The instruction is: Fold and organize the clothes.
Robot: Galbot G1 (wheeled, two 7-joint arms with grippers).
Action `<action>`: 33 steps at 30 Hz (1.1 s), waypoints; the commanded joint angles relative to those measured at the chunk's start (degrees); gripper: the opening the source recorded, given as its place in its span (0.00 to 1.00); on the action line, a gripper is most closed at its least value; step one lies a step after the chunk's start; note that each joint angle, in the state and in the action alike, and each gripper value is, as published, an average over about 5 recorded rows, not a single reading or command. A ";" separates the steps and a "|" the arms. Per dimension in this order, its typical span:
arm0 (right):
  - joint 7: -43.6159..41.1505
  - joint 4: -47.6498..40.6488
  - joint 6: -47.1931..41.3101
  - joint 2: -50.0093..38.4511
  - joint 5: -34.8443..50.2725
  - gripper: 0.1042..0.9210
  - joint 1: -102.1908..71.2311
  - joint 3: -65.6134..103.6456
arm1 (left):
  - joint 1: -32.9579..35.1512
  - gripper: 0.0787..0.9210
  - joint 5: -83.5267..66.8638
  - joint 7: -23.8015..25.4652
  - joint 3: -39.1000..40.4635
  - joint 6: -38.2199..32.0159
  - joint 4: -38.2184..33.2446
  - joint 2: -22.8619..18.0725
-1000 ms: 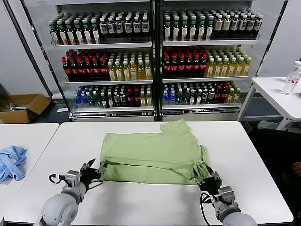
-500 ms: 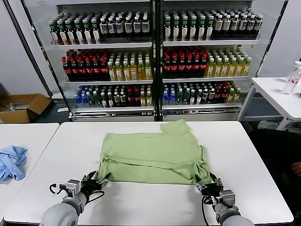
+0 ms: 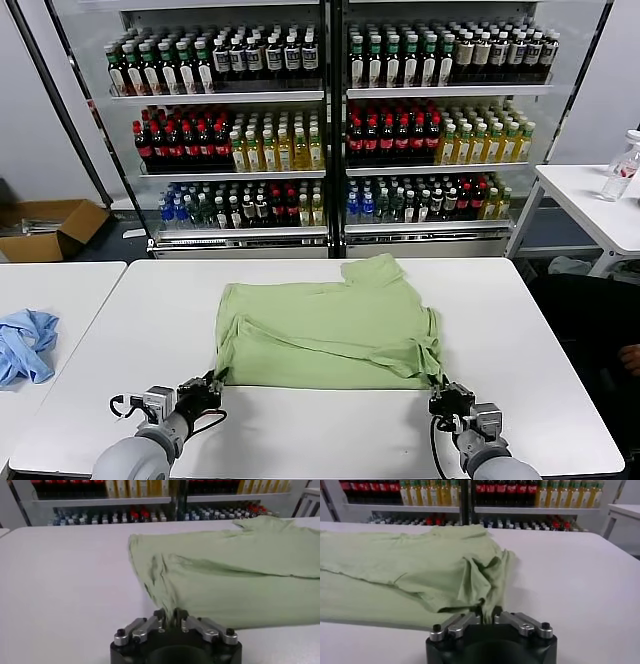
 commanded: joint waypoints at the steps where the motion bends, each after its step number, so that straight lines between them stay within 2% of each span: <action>1: -0.13 13.18 1.08 -0.61 -1.04 0.04 -13.27 5.18 | 7.72 0.09 2.49 1.18 -3.61 0.32 -8.44 0.67; 4: -0.03 16.63 2.17 -0.61 -3.38 0.04 -19.12 6.81 | 15.73 0.03 5.11 4.26 -8.08 0.31 -14.09 2.15; 9: -0.05 18.21 4.34 -0.34 -7.63 0.04 -25.06 7.15 | 25.83 0.02 7.30 6.24 -12.05 0.24 -18.68 3.33; 19: 0.91 20.23 4.27 0.33 -10.42 0.05 -27.32 6.90 | 27.10 0.03 10.56 5.42 -10.98 0.25 -18.60 3.04; 22: 0.75 23.47 3.13 -0.41 -8.74 0.12 -26.60 8.96 | 27.04 0.09 10.74 4.81 -11.46 0.32 -20.52 2.83; 27: 0.87 25.73 0.01 -1.61 -3.23 0.30 -22.54 13.30 | 24.13 0.27 10.31 4.27 -13.55 0.35 -23.40 2.95; 30: 0.73 22.99 -1.49 -2.07 -0.41 0.40 -15.51 13.61 | 20.14 0.37 9.31 4.55 -13.93 0.34 -21.71 3.40; 33: 0.52 16.58 -3.40 -1.89 1.24 0.51 -3.95 11.09 | 14.12 0.47 8.00 5.09 -12.15 0.27 -18.07 3.72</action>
